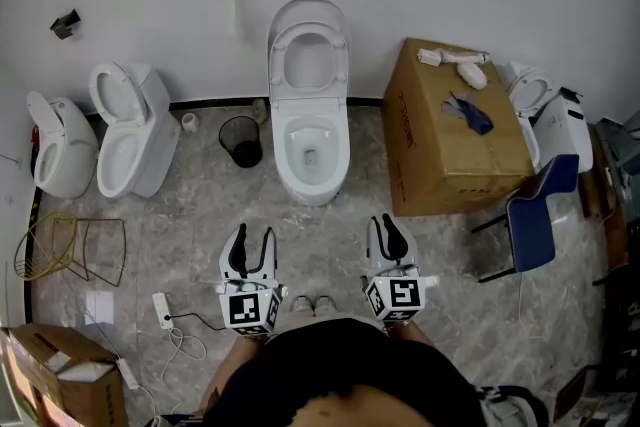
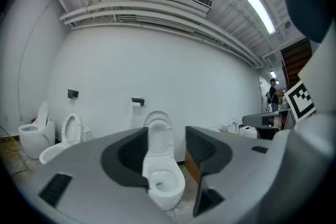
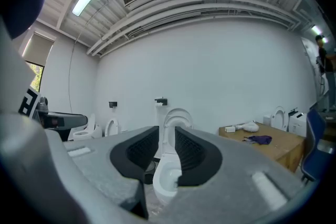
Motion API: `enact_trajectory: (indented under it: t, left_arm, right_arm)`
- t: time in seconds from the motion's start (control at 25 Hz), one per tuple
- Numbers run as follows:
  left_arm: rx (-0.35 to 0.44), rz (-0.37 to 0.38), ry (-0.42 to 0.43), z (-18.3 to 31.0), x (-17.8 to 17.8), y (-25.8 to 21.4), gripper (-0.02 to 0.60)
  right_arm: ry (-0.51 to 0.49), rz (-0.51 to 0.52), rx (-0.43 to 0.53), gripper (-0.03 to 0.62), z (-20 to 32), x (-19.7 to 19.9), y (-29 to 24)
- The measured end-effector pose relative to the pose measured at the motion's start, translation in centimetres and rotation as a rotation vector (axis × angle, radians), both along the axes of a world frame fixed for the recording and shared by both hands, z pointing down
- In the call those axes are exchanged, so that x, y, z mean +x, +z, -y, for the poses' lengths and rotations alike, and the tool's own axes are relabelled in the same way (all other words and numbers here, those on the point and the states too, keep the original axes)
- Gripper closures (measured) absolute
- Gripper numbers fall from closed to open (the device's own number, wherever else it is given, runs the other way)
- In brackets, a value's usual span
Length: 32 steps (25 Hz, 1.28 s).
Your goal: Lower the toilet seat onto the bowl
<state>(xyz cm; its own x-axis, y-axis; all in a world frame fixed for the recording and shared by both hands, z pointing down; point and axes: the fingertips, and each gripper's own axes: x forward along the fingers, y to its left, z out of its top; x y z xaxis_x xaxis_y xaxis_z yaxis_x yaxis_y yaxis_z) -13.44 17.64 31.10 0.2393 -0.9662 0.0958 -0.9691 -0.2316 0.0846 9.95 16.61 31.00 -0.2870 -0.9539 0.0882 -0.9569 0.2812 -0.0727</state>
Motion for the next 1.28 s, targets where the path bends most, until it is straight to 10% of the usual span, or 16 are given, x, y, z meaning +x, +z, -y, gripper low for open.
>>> enact_trajectory:
  t: [0.12,0.72,1.28]
  left_arm:
    - [0.006,0.003,0.011,0.5,0.4,0.0,0.28]
    - [0.087,-0.087,0.012,0.9,0.4,-1.5,0.046]
    - [0.09,-0.057,0.004,2.4,0.3,-1.6,0.015]
  right_arm:
    - [-0.007,0.012,0.002,0.432,0.3,0.0,0.1]
    - [-0.015,0.065,0.008,0.04,1.7,-0.2,0.1]
    - [-0.008,0.037,0.011,0.011,2.9,1.3,0.3]
